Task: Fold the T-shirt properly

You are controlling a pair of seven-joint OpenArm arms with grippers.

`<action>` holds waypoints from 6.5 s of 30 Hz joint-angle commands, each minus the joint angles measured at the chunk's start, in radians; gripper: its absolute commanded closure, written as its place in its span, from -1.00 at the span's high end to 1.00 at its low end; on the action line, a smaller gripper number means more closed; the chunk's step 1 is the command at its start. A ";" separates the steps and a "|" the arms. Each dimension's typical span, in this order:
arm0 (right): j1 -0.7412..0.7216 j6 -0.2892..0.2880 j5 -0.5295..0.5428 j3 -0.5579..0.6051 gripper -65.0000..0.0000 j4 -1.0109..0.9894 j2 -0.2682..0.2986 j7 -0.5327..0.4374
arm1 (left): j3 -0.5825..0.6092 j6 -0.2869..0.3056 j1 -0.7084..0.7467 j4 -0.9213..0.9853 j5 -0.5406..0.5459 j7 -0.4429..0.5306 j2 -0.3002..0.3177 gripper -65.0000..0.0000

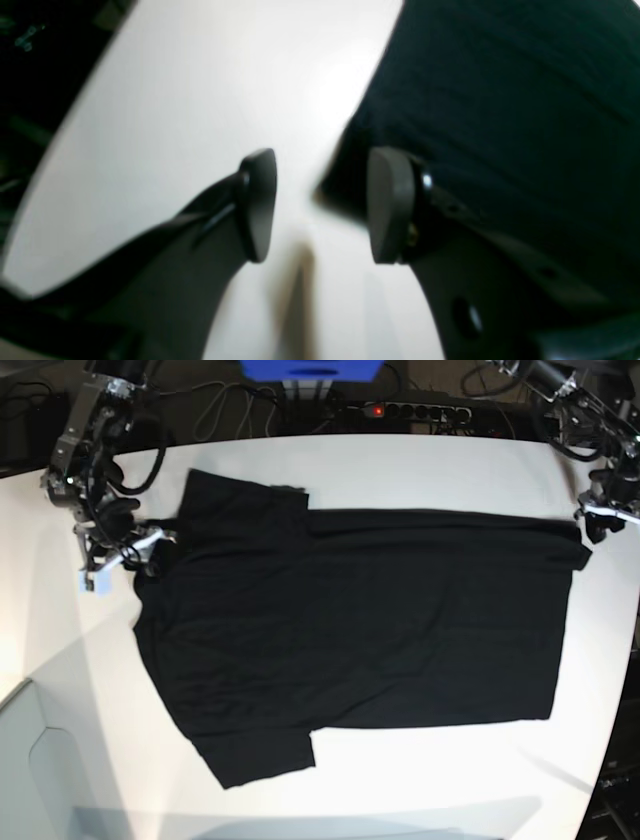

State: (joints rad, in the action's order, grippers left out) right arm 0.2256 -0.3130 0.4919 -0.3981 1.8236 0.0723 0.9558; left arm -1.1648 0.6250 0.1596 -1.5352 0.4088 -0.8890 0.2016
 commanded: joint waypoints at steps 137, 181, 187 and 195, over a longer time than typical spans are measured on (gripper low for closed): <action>-0.334 -0.303 0.020 0.106 -1.00 -0.175 -0.229 0.193 | 0.001 0.008 0.091 -0.034 0.009 0.018 -0.035 -0.12; -0.434 -0.302 0.018 0.155 -0.09 -0.321 -0.229 -0.008 | 0.001 0.009 0.103 -0.032 0.012 0.018 -0.037 -0.12; -0.424 -0.302 0.020 0.155 0.01 -0.313 -0.229 -0.005 | 0.001 0.012 0.103 -0.034 0.012 0.018 -0.052 -0.12; -0.288 -0.302 0.020 0.156 -0.03 -0.111 -0.229 -0.013 | 0.007 0.012 0.160 -0.232 0.094 0.020 -0.070 -0.13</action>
State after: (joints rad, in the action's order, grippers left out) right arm -0.0448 -0.6254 0.4900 -0.2455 1.6993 -0.1524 0.9642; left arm -1.1549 0.6304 0.3199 -1.7496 0.4805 -0.8913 0.1131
